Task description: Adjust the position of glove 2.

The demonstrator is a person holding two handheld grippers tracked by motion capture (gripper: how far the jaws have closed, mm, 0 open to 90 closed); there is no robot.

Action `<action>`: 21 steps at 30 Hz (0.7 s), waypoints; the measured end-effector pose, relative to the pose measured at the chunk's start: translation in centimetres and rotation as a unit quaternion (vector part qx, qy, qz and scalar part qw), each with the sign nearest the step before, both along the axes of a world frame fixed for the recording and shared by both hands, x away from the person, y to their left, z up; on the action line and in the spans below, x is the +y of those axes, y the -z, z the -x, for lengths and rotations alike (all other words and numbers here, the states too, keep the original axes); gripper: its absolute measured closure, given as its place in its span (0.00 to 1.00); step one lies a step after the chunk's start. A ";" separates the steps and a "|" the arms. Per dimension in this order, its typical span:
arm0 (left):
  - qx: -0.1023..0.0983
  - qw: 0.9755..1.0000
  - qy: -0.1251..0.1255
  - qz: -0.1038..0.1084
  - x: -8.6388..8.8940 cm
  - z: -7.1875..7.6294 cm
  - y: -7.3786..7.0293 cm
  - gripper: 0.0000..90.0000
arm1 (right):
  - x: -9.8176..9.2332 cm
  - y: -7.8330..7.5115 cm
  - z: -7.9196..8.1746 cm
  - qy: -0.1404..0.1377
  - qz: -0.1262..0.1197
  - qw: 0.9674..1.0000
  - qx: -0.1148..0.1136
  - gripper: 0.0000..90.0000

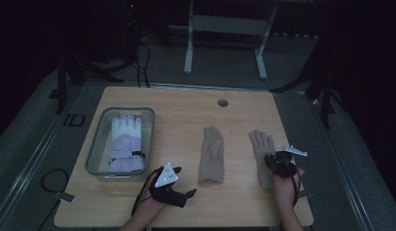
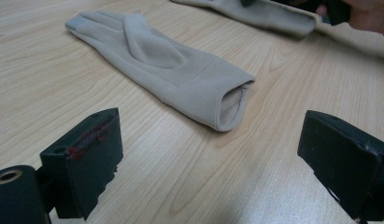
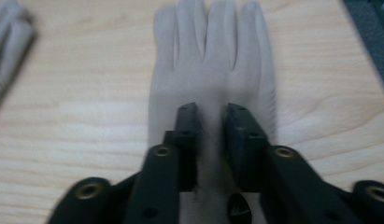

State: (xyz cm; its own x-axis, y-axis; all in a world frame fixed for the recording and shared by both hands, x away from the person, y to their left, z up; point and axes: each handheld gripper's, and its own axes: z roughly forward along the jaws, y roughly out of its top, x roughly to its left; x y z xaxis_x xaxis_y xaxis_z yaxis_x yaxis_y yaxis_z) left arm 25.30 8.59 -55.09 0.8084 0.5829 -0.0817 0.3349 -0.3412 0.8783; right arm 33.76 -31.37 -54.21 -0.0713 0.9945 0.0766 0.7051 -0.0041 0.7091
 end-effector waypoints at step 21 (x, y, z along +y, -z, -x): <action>-0.002 1.000 -0.007 0.002 0.1 0.0 0.0 0.07 | -2.6 -1.0 -0.8 -0.213 0.053 0.975 -0.011 0.59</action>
